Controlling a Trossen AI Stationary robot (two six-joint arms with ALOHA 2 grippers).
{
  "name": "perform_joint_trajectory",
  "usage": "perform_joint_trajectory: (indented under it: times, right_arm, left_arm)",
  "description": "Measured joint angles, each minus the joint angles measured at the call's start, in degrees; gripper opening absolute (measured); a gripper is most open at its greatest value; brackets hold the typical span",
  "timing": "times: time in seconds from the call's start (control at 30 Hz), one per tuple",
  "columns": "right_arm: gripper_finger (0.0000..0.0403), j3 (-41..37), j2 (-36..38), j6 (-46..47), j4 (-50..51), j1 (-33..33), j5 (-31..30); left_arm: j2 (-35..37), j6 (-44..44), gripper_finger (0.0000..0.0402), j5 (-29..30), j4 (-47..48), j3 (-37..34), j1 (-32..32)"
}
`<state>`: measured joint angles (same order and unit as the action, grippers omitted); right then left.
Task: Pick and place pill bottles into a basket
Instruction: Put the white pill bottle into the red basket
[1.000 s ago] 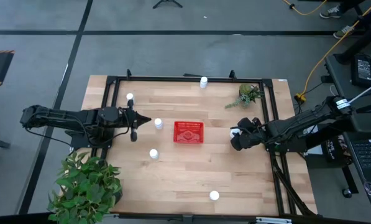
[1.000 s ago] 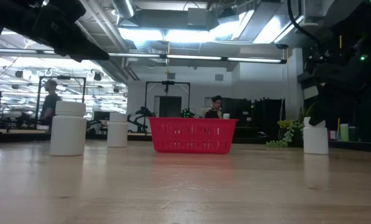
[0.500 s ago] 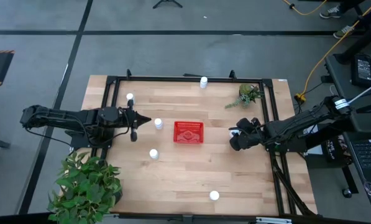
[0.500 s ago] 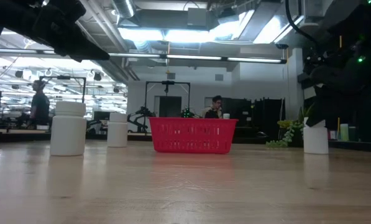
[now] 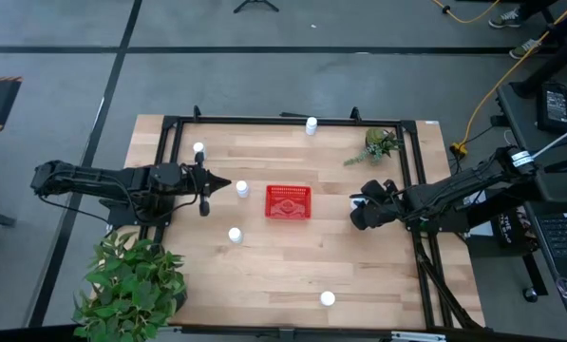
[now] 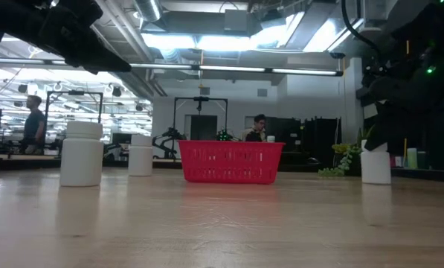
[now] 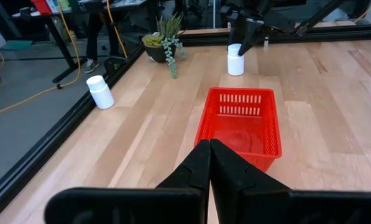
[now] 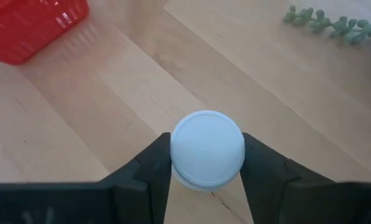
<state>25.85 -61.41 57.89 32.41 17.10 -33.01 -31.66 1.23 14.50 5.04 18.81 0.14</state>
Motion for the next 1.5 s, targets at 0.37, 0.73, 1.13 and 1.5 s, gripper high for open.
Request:
perform_joint_trajectory:
  times: [0.37, 0.73, 1.13, 1.5]
  right_arm:
    - [0.0153, 0.75, 0.04, -4.24, -3.07, 0.0, 0.06]
    - [0.0153, 8.67, 0.07, -16.32, -3.09, 0.02, 0.04]
    - [0.0153, 14.76, 0.07, -29.33, -9.09, 0.02, -0.03]
    - [0.0153, 14.76, -0.14, -38.49, -17.48, -2.71, 4.05]
  left_arm:
    - [0.0, 0.02, 0.0006, 0.0, 0.02, 0.0, 0.02]
    - [0.0, 0.0, 0.0004, 0.0, 0.0, 0.0, 0.0]
    - [0.01, 0.02, 0.0002, -0.01, 0.0, 0.0, 0.01]
    - [0.01, 0.02, 0.0007, -0.02, -0.08, 0.0, 0.01]
